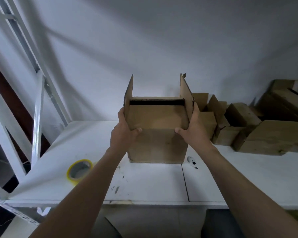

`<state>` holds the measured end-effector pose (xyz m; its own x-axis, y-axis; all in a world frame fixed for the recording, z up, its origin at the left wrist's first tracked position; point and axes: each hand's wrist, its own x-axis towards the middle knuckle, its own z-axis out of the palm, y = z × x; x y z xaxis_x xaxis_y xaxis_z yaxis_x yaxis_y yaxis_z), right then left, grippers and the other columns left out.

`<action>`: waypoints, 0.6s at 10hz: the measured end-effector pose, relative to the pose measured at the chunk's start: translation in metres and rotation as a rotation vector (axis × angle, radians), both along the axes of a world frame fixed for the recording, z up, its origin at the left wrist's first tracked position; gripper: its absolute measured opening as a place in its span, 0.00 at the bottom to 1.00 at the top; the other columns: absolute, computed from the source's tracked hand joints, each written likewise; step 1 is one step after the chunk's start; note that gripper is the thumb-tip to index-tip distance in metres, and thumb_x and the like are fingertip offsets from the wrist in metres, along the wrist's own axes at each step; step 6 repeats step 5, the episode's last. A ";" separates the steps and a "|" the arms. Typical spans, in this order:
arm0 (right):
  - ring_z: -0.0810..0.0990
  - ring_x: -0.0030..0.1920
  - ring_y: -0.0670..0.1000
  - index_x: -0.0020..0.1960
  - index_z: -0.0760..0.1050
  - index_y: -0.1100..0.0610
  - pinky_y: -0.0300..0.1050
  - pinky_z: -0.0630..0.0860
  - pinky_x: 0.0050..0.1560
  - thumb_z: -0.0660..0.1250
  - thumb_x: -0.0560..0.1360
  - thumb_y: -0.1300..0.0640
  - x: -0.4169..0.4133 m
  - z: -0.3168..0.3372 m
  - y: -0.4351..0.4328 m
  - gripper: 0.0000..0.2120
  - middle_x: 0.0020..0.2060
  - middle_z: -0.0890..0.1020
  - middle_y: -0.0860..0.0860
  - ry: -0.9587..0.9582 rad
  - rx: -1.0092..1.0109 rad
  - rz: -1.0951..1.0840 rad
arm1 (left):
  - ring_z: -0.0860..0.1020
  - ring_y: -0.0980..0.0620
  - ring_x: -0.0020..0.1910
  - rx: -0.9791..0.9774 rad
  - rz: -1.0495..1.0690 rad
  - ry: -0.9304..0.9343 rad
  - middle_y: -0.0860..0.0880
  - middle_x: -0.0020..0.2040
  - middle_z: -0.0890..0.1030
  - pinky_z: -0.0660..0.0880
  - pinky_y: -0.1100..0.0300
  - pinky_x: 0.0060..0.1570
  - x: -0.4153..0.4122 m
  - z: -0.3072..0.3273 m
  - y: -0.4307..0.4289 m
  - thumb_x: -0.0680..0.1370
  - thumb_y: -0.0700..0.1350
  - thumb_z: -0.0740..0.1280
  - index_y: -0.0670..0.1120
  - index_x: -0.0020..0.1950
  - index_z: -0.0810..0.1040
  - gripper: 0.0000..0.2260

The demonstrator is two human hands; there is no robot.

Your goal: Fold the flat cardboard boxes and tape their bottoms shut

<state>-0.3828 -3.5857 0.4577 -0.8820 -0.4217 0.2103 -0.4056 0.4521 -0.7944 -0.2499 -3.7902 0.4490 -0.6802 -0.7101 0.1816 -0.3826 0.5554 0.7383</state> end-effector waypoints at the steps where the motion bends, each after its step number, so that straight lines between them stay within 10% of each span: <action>1: 0.77 0.67 0.57 0.77 0.37 0.34 0.61 0.76 0.64 0.77 0.73 0.56 -0.017 0.003 -0.010 0.55 0.76 0.68 0.51 0.005 0.043 -0.017 | 0.73 0.43 0.45 -0.010 0.017 -0.015 0.50 0.53 0.75 0.70 0.53 0.46 -0.020 0.001 -0.006 0.76 0.49 0.72 0.53 0.79 0.48 0.40; 3: 0.81 0.54 0.57 0.80 0.34 0.43 0.54 0.80 0.56 0.75 0.74 0.58 -0.052 0.014 -0.027 0.55 0.65 0.77 0.57 -0.013 0.147 -0.021 | 0.74 0.42 0.46 -0.018 0.072 -0.088 0.46 0.56 0.79 0.72 0.49 0.46 -0.055 0.008 -0.016 0.76 0.51 0.71 0.55 0.77 0.47 0.39; 6: 0.77 0.64 0.59 0.82 0.39 0.51 0.53 0.77 0.61 0.79 0.71 0.51 -0.071 0.061 -0.009 0.57 0.71 0.72 0.56 -0.037 0.245 0.057 | 0.74 0.36 0.61 -0.058 0.134 -0.124 0.42 0.66 0.72 0.73 0.42 0.57 -0.074 0.047 -0.005 0.72 0.52 0.75 0.50 0.79 0.47 0.46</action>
